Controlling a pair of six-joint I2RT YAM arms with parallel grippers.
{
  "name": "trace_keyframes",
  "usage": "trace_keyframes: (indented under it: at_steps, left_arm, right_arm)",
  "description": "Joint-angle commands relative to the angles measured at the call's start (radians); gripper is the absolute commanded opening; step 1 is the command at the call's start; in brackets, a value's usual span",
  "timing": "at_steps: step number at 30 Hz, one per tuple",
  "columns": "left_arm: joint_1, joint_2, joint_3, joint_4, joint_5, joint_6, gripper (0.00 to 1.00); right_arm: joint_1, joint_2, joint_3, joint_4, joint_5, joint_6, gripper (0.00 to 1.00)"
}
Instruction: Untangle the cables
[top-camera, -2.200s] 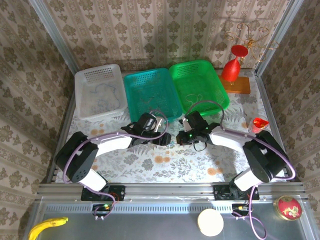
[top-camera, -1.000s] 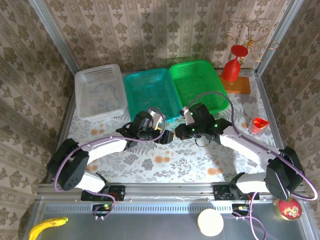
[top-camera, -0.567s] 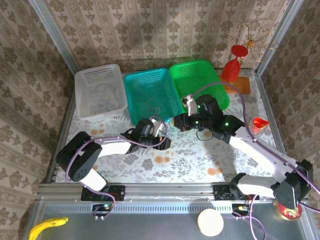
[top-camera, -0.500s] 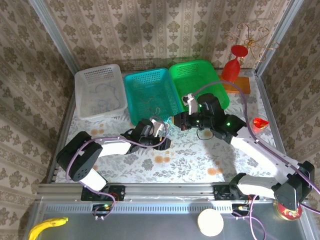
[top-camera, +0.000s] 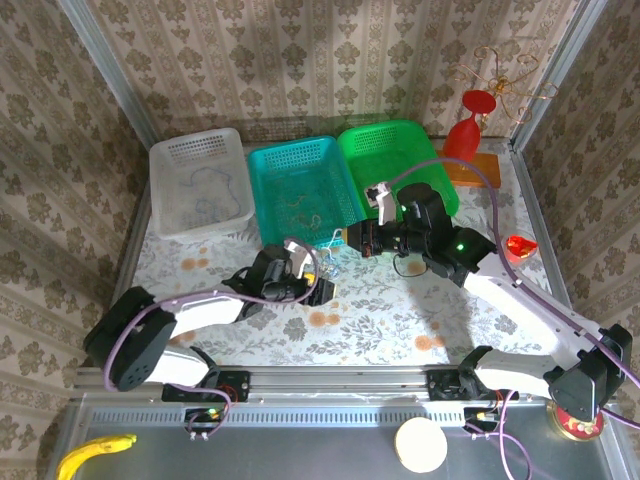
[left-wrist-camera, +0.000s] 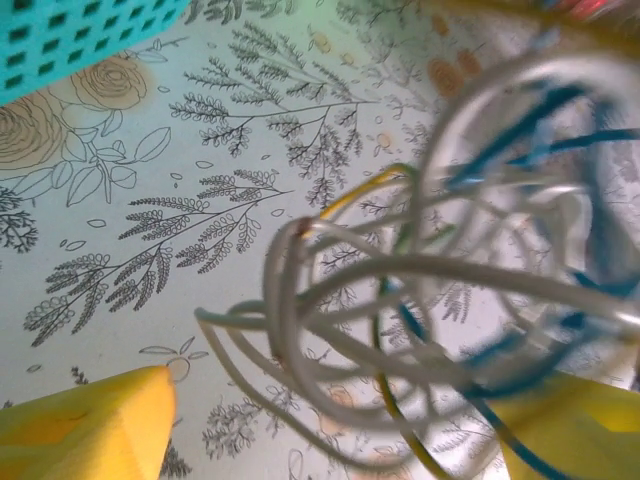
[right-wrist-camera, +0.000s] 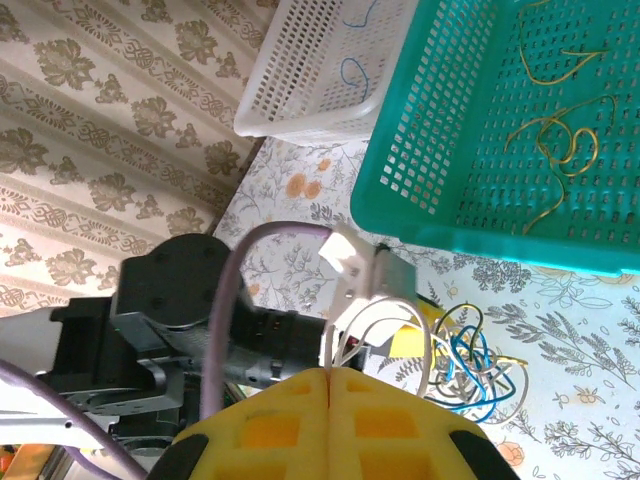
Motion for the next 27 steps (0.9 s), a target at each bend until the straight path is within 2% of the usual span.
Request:
trace_keyframes:
  at_steps: [1,4,11,17,27]
  left_arm:
    - [0.009,-0.076,-0.034,-0.039,0.022,0.013,0.87]
    - [0.012,-0.134,-0.052,-0.065,0.025,0.019,0.91]
    - [0.016,-0.204,-0.036,-0.061,0.013,0.037,0.94]
    - [0.016,-0.145,0.035,-0.033,0.027,0.066,0.92]
    - [0.012,-0.011,0.100,0.083,0.054,0.067,0.81]
  right_arm:
    - [0.006,-0.003,-0.016,0.010,0.000,0.017,0.00]
    - [0.006,0.001,-0.031,0.015,-0.002,0.018,0.00]
    - [0.006,0.002,-0.063,0.015,-0.007,0.017,0.00]
    - [0.009,-0.002,-0.092,0.027,-0.016,0.029,0.00]
    - [0.032,-0.025,-0.098,0.028,-0.014,0.048,0.00]
